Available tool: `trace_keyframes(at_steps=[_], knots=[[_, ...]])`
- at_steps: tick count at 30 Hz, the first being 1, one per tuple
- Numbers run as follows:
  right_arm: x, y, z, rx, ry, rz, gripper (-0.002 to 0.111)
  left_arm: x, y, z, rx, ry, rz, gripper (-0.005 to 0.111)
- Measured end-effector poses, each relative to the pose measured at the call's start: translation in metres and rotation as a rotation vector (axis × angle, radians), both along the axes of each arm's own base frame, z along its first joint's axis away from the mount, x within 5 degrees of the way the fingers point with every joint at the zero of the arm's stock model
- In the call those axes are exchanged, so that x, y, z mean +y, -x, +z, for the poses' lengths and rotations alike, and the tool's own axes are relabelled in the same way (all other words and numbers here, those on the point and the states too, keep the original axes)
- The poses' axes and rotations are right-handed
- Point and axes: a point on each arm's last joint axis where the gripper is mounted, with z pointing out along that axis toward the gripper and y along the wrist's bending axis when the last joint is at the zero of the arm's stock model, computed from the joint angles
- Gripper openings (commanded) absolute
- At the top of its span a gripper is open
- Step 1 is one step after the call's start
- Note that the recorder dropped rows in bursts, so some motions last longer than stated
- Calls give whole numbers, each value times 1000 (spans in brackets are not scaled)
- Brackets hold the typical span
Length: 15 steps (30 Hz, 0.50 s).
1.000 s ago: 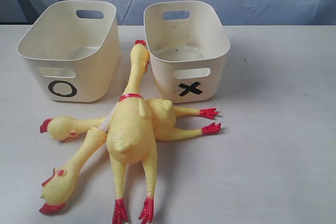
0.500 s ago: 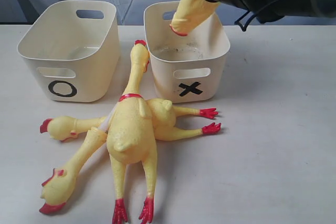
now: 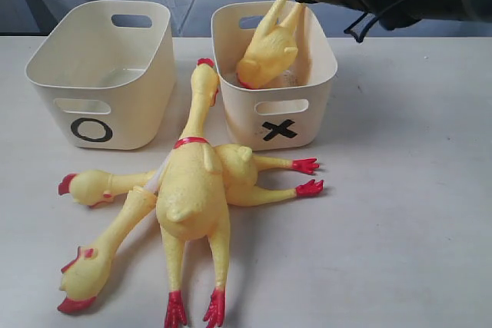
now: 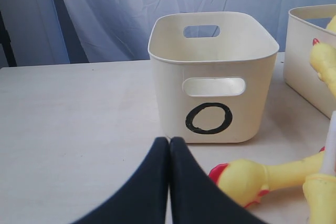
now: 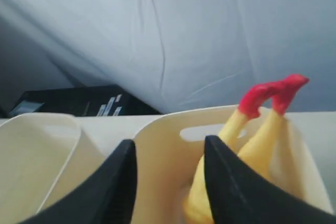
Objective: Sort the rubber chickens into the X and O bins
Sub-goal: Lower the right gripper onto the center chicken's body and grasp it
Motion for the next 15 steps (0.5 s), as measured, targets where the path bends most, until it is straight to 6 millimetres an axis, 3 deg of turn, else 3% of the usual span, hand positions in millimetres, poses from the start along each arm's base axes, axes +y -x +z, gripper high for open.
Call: trace_keyframes(at_steps=[5,9,15], knots=[[11,30,15,157,-14,250,42,0,0,0,0,0,0,0],[22,58,7,369,4,503,48,0,0,0,0,0,0,0],[34,90,-5,560,113,740,48,0,0,0,0,0,0,0]])
